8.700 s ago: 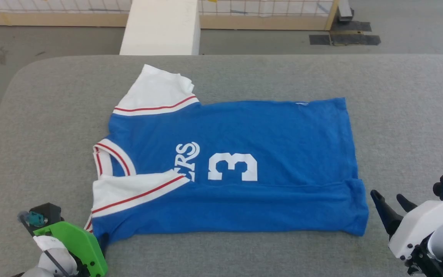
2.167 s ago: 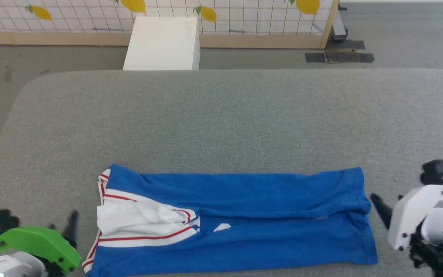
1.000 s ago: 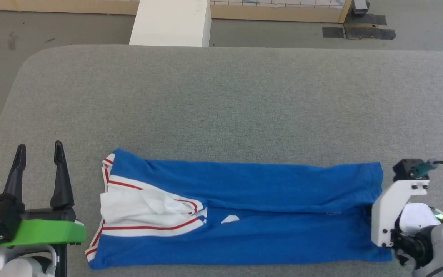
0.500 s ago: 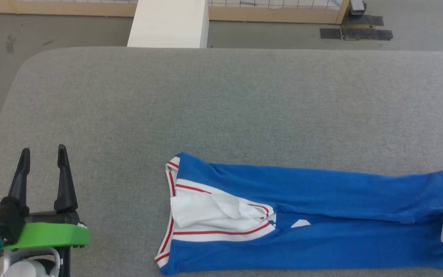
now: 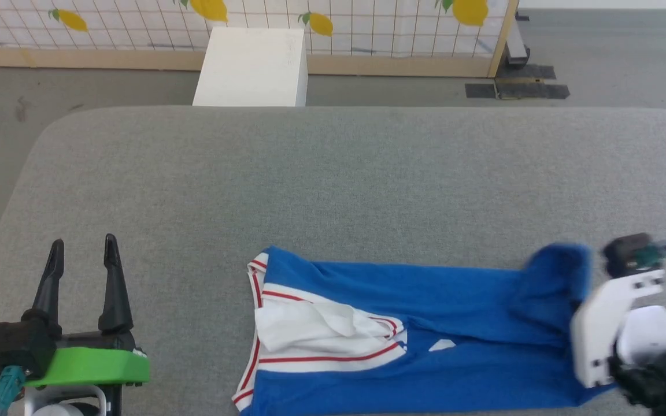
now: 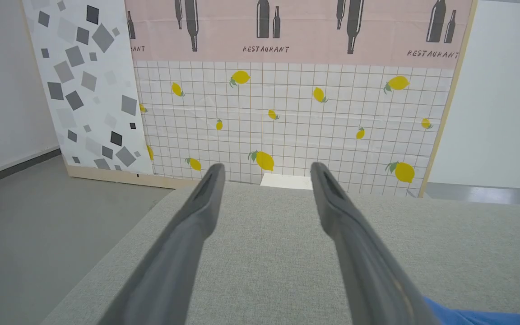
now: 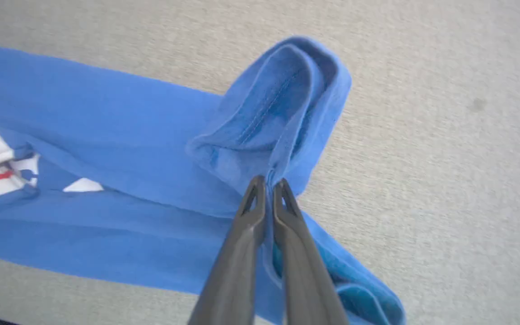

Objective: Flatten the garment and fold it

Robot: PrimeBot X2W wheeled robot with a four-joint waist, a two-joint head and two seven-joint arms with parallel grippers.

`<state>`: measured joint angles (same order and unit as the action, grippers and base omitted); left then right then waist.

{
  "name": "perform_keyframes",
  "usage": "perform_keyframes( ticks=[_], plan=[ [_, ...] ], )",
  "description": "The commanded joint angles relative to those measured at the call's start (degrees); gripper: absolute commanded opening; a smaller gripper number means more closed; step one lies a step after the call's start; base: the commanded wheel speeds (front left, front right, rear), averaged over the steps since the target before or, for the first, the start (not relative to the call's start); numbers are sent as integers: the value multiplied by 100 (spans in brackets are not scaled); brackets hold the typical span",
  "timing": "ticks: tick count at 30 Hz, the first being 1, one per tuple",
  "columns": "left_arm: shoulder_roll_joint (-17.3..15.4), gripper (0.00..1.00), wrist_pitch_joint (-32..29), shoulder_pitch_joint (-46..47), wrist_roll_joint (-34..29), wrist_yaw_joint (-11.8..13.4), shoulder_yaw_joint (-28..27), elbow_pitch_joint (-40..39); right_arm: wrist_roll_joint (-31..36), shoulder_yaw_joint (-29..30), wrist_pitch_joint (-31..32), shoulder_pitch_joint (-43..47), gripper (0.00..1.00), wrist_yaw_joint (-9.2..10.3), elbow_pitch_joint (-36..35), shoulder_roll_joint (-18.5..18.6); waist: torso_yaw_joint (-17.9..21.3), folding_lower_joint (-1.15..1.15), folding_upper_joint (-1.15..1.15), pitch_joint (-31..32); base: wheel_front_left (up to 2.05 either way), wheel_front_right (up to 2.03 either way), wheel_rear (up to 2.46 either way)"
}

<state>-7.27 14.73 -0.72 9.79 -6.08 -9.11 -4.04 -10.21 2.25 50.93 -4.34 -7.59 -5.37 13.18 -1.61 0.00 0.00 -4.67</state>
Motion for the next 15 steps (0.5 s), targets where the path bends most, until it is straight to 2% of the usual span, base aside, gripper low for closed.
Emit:
perform_keyframes(
  ticks=[1, 6, 11, 15],
  plan=[
    [15, 100, 27, -76, -26, -42, -17, 12, -74, -183, -10, -3, 0, 10, -51, -92, -24, 0, 0, 44, 0, 0, 0],
    [26, 100, 27, -94, -41, -79, 12, 24, -292, -867, -173, -323, 0, 10, 168, -426, -208, 0, 0, 40, 0, 0, 0],
    [33, 100, 27, -67, -32, -101, 44, 87, -462, -1377, -483, -792, 0, 10, 672, -828, -472, 0, 0, -33, 0, 0, 0],
    [35, 100, 27, -53, -19, -113, 46, 130, -603, -1824, -703, -1166, 0, 10, 1142, -984, -656, 0, 0, -87, 0, 0, 0]
  ],
)
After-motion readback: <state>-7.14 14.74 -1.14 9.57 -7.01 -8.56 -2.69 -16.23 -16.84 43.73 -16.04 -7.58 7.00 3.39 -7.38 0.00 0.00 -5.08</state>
